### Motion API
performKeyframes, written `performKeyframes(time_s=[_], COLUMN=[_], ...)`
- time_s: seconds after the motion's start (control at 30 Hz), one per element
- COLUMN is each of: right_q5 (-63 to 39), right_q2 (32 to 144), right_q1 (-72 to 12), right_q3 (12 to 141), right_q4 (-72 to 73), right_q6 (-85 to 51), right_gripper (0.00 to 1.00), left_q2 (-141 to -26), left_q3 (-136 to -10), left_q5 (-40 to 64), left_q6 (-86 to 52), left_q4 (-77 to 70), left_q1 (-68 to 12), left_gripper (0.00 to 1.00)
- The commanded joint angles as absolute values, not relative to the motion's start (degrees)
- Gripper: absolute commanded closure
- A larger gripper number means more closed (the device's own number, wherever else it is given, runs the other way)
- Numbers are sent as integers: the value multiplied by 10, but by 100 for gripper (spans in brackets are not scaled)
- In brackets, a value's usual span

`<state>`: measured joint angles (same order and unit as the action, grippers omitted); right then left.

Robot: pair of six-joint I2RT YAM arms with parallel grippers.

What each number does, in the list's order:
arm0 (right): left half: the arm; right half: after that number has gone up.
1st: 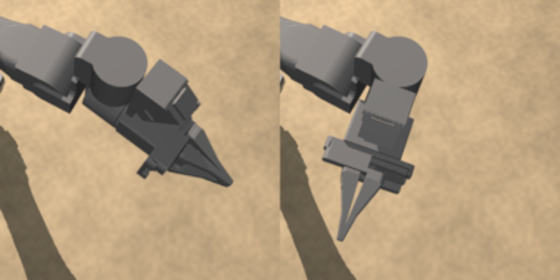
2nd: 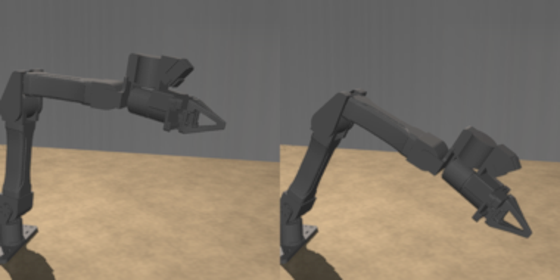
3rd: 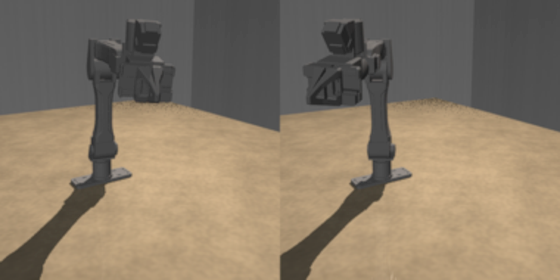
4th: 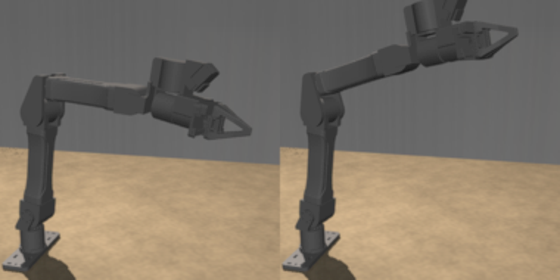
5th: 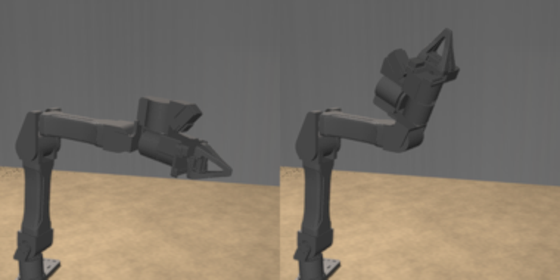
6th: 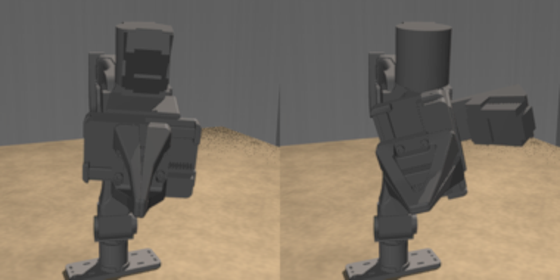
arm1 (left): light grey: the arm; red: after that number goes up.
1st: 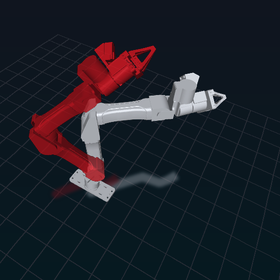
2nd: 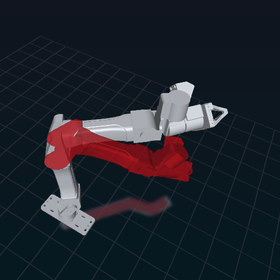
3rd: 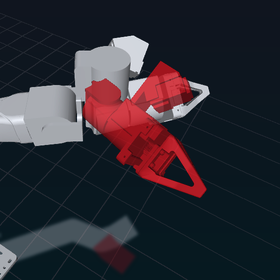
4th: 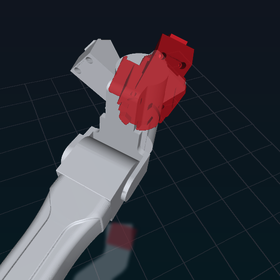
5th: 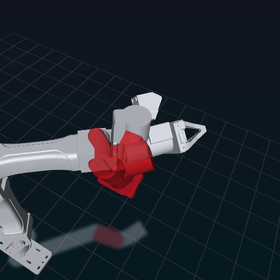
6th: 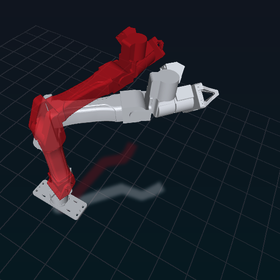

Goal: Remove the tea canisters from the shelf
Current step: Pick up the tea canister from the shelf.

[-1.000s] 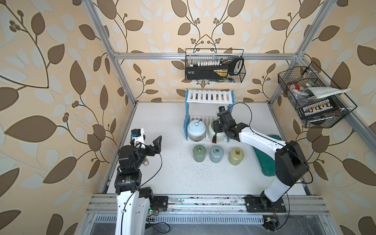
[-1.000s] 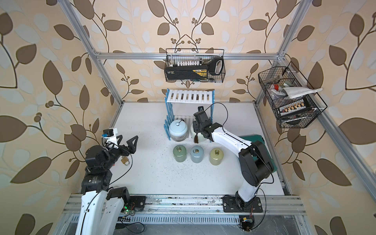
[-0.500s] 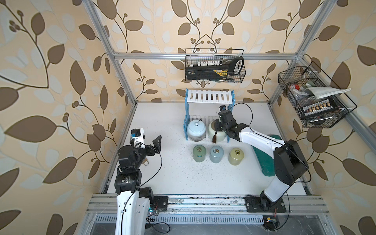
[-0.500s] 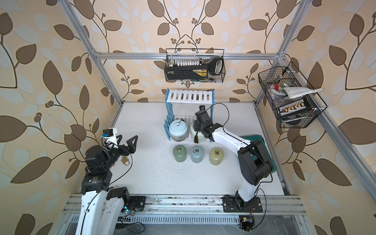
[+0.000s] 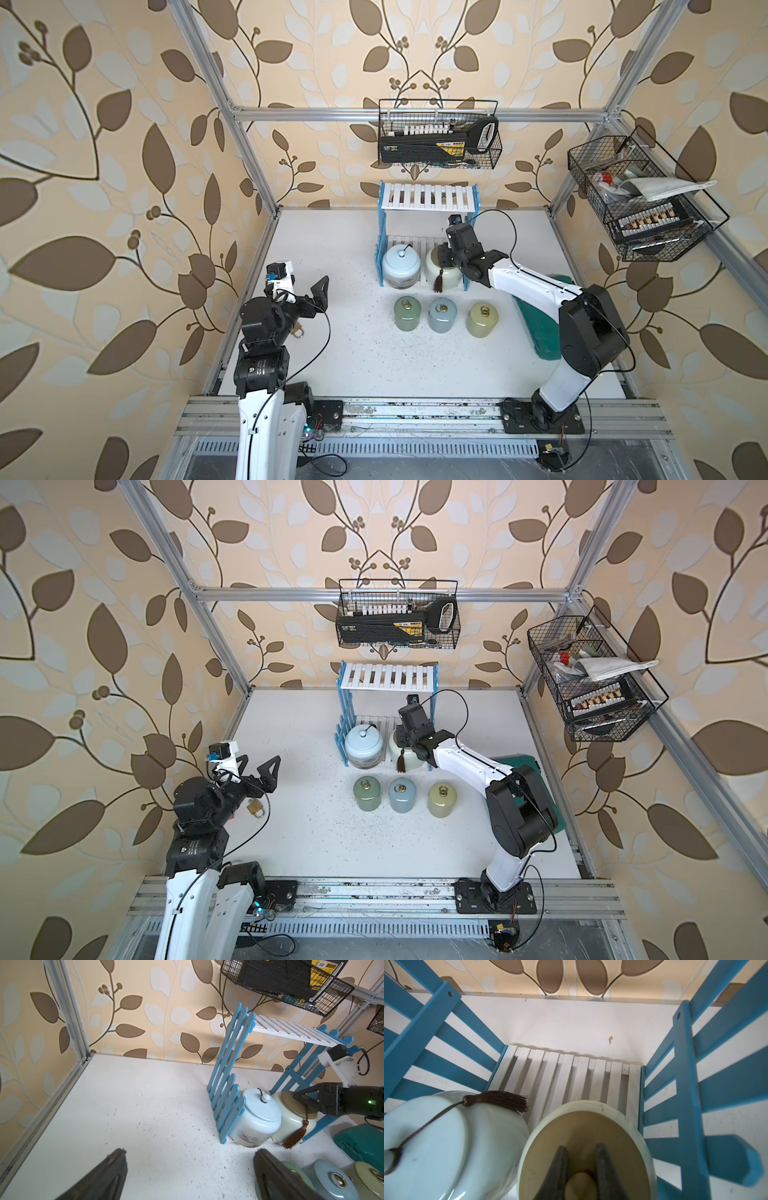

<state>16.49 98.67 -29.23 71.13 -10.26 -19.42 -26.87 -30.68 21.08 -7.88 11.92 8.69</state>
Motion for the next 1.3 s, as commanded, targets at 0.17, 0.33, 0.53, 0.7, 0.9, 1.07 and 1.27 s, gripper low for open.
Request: performKeyframes(time_s=[0.17, 0.33, 0.53, 0.7, 0.9, 1.07, 1.27], right_q5=[162, 157, 144, 140, 141, 143, 147], right_q2=[975, 957, 934, 916, 883, 858, 845], right_q1=[-293, -292, -293, -295, -311, -337, -385], right_q3=[773, 785, 803, 825, 846, 869, 907], right_q4=[-122, -134, -150, -173, -189, -193, -204], right_q6=[-158, -160, -173, -176, -173, -162, -158], right_gripper=[100, 100, 100, 100, 100, 100, 100], left_q2=[-265, -266, -265, -265, -263, -261, -259], left_q3=[-309, -310, -309, -308, -307, -307, -322], left_q5=[206, 201, 198, 201, 204, 204, 176], left_q6=[-81, -79, -80, -81, -83, -83, -82], left_q4=[98, 102, 102, 99, 97, 94, 108], left_q1=[89, 87, 86, 90, 92, 92, 92], left_gripper=[1, 1, 1, 1, 1, 1, 1])
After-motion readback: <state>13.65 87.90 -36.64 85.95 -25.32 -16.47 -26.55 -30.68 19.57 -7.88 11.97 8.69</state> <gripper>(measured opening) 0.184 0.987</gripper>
